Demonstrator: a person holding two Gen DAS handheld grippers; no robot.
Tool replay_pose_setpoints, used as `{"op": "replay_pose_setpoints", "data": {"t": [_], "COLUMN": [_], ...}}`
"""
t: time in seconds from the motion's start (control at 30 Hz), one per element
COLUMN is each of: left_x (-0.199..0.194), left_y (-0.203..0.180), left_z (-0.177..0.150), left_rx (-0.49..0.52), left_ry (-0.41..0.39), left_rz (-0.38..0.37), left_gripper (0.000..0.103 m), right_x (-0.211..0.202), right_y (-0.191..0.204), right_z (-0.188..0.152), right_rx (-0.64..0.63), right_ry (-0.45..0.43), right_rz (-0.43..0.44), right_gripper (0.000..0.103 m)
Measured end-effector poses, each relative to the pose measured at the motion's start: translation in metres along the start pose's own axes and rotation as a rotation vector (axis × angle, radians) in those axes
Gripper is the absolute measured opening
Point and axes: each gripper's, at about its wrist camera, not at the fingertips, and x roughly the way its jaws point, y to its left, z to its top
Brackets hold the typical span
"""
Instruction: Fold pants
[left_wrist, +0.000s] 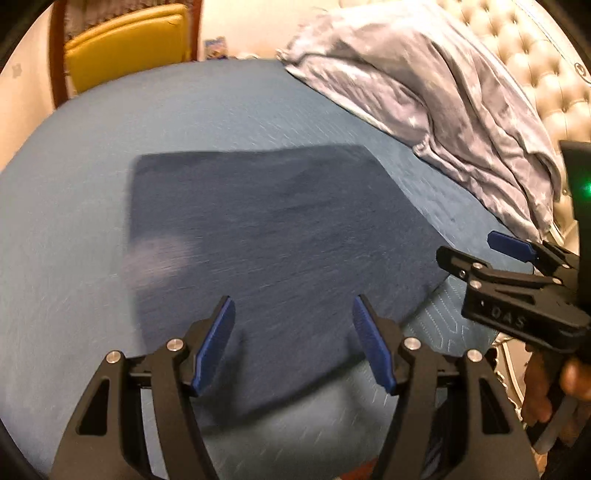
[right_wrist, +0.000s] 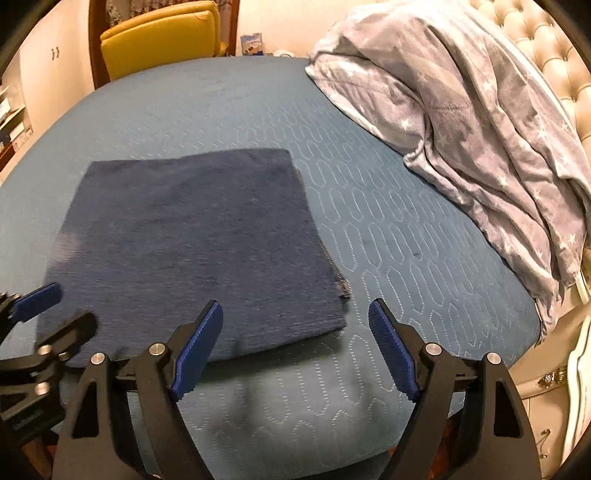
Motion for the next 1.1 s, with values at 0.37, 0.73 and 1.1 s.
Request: {"op": "replay_pose_setpoints", "data": {"t": [0.37,0.73,1.1], "left_x": [-0.077,-0.1,-0.099], "left_y": [0.02,0.013,0.012], "left_z": [0.0,0.004,0.006], "left_rx": [-0.09,-0.099,-0.09], "left_ry": [-0.03,-0.051,-0.05], "left_rz": [0.074,0.11,0.123], "left_gripper": [0.101,0.101,0.101], "right_x": [-0.065,-0.089,-0.092], "right_y": [0.031,0.032,0.031], "right_z": [-0.01,-0.01,-0.011], "right_rx": [0.044,0.061,0.059], "right_ry": [-0.066,-0.067,-0.075], "right_rz": [0.06,0.074,0.07], "right_gripper": [0.088,0.088,0.088]}}
